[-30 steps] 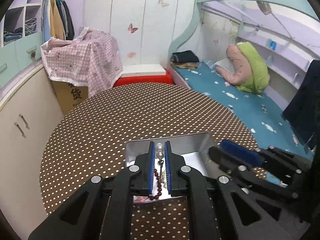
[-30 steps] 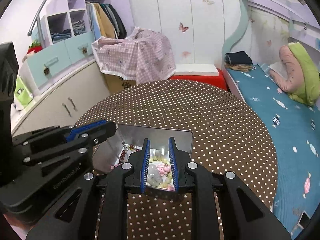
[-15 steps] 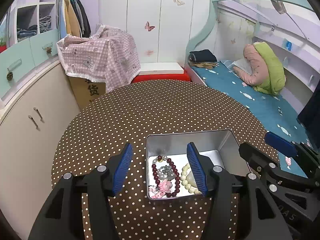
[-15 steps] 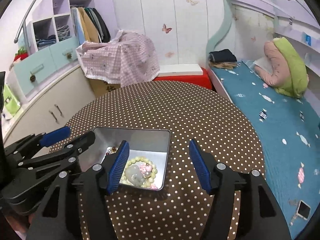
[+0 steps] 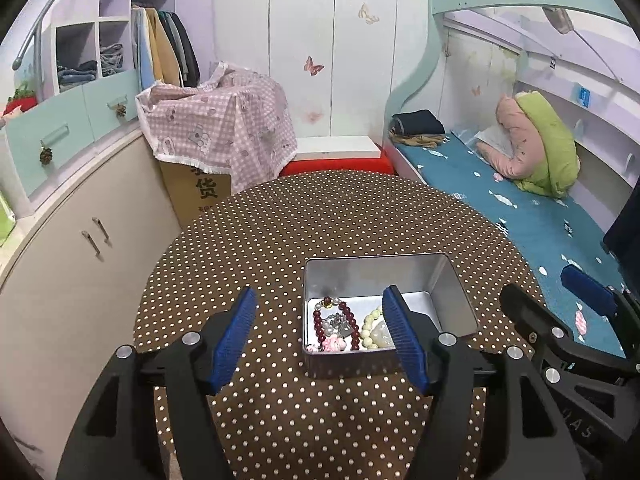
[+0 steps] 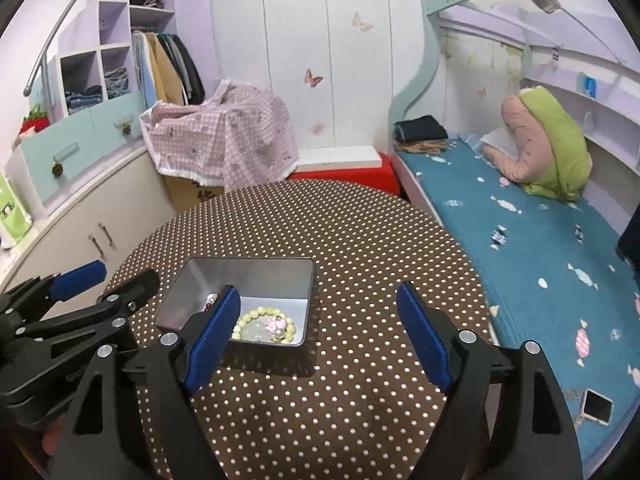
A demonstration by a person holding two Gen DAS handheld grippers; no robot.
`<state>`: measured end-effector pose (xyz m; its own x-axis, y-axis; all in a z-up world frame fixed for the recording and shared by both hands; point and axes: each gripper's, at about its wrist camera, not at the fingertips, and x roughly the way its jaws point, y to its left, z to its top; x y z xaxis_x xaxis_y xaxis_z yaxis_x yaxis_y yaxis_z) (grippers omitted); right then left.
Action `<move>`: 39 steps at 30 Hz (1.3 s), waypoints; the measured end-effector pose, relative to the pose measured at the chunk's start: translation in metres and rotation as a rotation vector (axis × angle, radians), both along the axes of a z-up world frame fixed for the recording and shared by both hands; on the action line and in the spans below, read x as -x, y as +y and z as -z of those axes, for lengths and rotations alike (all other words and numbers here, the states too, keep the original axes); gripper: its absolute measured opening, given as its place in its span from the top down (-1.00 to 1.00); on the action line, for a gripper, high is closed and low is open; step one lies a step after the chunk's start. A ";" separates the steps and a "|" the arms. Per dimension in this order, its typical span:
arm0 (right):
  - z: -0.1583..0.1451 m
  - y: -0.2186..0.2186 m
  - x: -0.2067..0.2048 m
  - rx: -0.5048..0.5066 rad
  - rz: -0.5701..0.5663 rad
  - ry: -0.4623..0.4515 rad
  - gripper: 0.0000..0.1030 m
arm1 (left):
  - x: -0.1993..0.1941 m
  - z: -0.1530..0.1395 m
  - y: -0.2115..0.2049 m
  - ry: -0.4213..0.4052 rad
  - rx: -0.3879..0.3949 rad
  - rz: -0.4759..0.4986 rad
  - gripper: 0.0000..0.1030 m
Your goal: Organize jewelry
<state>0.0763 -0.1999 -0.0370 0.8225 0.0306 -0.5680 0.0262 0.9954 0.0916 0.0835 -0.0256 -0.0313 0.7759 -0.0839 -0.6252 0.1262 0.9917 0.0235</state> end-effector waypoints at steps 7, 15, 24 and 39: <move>-0.010 -0.004 0.022 0.005 0.020 -0.029 -0.56 | 0.022 -0.012 0.002 -0.035 -0.007 -0.035 -0.34; -0.013 -0.006 0.036 0.012 0.028 -0.034 -0.56 | 0.036 -0.017 0.003 -0.041 -0.008 -0.035 -0.37; -0.016 -0.005 0.041 0.023 0.025 -0.033 -0.56 | 0.043 -0.017 -0.001 -0.053 -0.015 -0.034 -0.37; -0.021 0.001 0.044 0.033 0.020 -0.031 -0.56 | 0.045 -0.016 0.000 -0.047 -0.020 -0.026 -0.37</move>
